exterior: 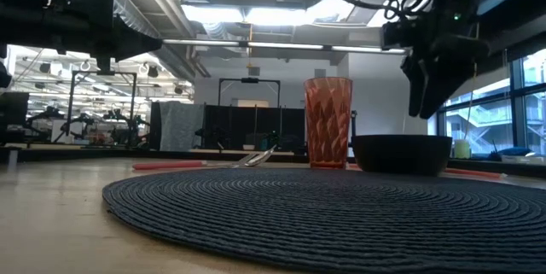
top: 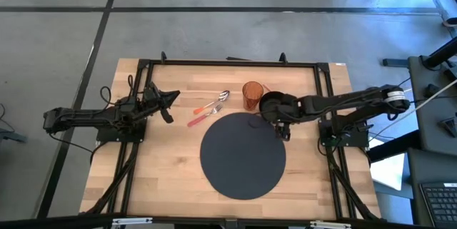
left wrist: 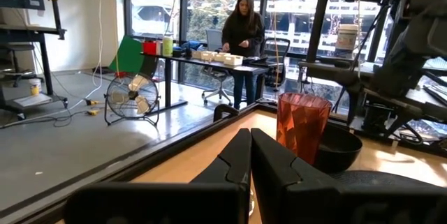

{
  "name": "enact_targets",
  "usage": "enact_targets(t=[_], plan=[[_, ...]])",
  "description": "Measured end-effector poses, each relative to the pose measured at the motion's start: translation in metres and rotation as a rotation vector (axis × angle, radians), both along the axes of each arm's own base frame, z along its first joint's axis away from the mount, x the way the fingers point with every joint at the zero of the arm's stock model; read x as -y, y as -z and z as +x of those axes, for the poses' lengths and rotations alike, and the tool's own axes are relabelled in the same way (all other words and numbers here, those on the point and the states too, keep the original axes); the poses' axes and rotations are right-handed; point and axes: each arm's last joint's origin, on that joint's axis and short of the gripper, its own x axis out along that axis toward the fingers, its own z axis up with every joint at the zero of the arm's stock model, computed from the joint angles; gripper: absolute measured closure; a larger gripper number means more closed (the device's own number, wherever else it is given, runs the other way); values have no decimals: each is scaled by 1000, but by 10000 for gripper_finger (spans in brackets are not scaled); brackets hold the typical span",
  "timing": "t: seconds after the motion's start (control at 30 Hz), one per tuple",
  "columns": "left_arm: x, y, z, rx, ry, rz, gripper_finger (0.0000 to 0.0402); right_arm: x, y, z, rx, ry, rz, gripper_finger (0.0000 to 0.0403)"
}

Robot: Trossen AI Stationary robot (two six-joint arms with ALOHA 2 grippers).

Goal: Pick & Place Utensil
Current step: Put the black bowl in the center of the black table mat

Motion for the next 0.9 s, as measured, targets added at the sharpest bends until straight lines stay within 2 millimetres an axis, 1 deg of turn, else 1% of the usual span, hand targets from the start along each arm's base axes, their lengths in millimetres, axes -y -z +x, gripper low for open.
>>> enact_targets(t=[0.23,0.5,0.67,0.9], plan=[[0,0,0,0,0,0,398,3,11,7,-40,27,-24,95],[0,0,0,0,-1,0,398,7,26,14,-115,17,-32,95],[0,0,0,0,-1,0,398,7,31,17,-126,1,-36,96],[0,0,0,0,-1,0,398,8,37,21,-138,-3,-38,119]])
